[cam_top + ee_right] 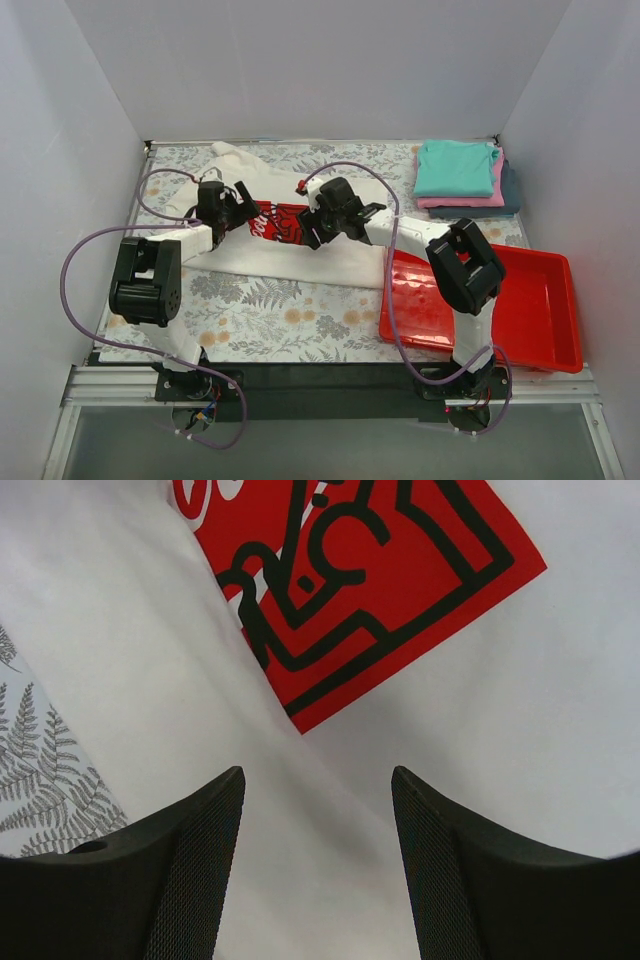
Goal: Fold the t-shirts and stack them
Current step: Fold the tshirt
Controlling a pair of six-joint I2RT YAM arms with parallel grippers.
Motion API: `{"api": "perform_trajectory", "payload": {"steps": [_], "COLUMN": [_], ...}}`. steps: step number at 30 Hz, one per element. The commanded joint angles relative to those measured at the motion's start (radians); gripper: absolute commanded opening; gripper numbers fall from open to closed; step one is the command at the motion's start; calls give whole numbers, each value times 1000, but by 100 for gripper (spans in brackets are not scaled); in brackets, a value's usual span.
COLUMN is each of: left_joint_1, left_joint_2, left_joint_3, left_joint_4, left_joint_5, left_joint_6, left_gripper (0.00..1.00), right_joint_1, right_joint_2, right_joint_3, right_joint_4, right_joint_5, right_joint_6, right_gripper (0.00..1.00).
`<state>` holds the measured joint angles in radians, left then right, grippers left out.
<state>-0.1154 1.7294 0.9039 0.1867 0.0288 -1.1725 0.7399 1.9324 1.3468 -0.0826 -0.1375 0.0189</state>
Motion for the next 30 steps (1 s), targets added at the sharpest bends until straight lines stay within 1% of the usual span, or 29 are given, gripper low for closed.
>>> {"api": "perform_trajectory", "payload": {"steps": [1,5,10,16,22,26,30], "left_joint_1": [-1,0,14,37,66,76,80], "left_joint_2": [-10,-2,-1,-54,-105,-175,-267], "left_joint_3": [-31,-72,-112,-195,-290,-339,-399], "left_joint_4": [-49,-58,-55,-46,-39,-41,-49], "left_joint_5": [11,11,37,68,98,122,83], "left_joint_6": [-42,-52,-65,-90,-118,-139,-159], "left_gripper": [80,80,80,81,81,81,82], "right_joint_1": [0,1,4,24,62,98,130], "right_joint_2": [22,66,83,123,145,148,137], "right_joint_3": [35,37,20,11,-35,-64,-104], "right_joint_4": [115,138,167,165,167,165,165], "right_joint_5": [10,27,65,64,52,36,27], "right_joint_6": [-7,-8,-16,-17,-7,9,27], "right_gripper": [55,55,55,55,54,54,53]}}
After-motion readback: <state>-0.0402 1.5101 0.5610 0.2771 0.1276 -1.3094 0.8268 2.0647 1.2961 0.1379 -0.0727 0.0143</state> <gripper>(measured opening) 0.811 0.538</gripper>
